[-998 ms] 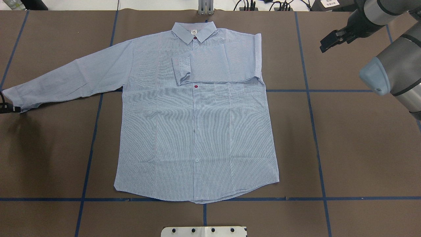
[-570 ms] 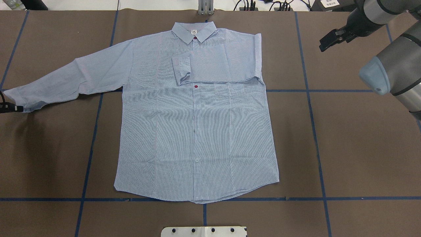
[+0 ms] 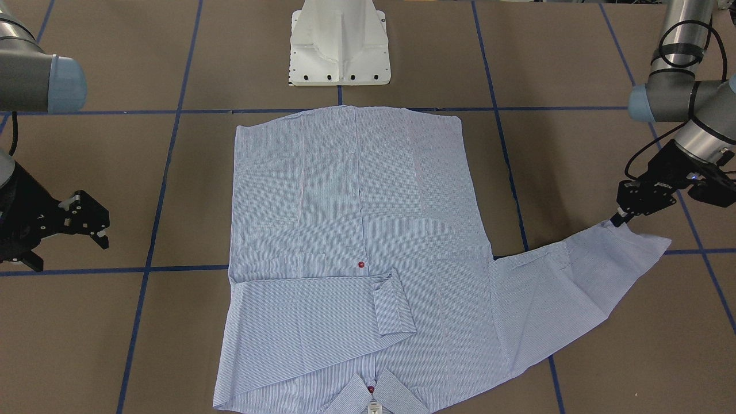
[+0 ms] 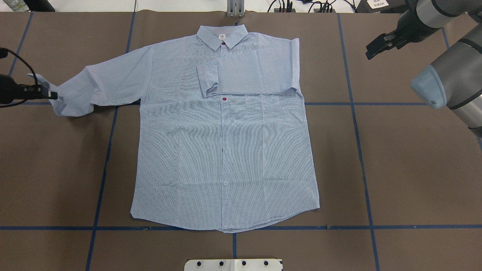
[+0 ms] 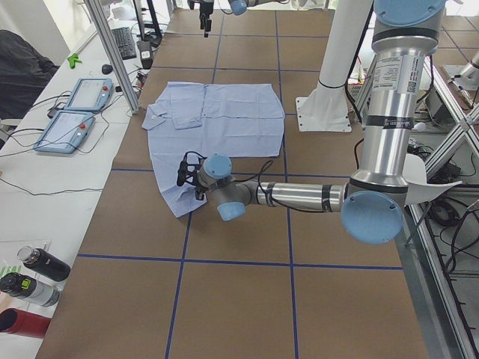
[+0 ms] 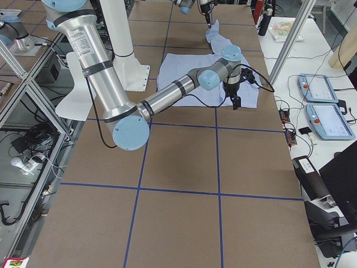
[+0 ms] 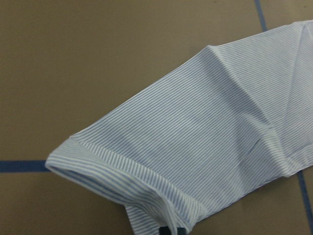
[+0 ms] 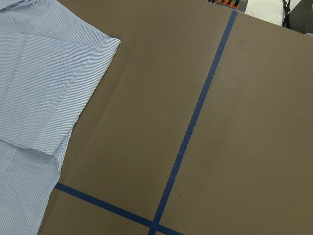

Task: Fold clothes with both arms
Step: 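Grasp the cuff of the sleeve nearest the left gripper, then carry the sleeve with the left gripper across the shirt toward the collar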

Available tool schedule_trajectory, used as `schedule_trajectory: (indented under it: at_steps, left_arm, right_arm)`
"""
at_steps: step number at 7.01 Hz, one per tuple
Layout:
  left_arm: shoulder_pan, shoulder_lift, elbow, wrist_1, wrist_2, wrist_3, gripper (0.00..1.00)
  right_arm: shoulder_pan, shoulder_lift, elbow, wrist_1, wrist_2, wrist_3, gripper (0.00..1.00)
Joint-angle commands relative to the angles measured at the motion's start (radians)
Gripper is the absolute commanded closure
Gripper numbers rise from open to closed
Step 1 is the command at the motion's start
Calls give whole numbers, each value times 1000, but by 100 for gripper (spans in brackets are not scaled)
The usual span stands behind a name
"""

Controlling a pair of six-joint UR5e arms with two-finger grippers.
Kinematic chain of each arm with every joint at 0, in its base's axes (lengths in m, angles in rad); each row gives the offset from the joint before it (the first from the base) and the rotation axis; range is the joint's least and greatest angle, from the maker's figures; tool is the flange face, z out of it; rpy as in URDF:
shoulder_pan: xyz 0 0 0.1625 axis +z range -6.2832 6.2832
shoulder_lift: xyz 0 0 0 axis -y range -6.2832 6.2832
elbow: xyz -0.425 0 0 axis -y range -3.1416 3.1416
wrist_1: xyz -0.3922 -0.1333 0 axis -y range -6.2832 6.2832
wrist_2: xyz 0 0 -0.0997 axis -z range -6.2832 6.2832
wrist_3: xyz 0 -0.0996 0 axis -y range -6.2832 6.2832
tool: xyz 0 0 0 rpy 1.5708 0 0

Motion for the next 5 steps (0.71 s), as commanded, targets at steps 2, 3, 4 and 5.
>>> schedule_trajectory:
  at_steps: [2, 3, 4, 5]
  left_arm:
    - [130, -373, -118, 624, 33, -45, 100]
    - [184, -452, -93, 661, 46, -134, 100]
    - [218, -537, -34, 663, 58, -175, 100]
    - [284, -619, 44, 661, 122, -258, 100]
  right_arm:
    - [-3, 0, -5, -1, -2, 0, 1]
    - [-3, 0, -5, -1, 0, 3, 1]
    - [-3, 0, -5, -1, 0, 3, 1]
    - [-3, 0, -2, -1, 0, 6, 1]
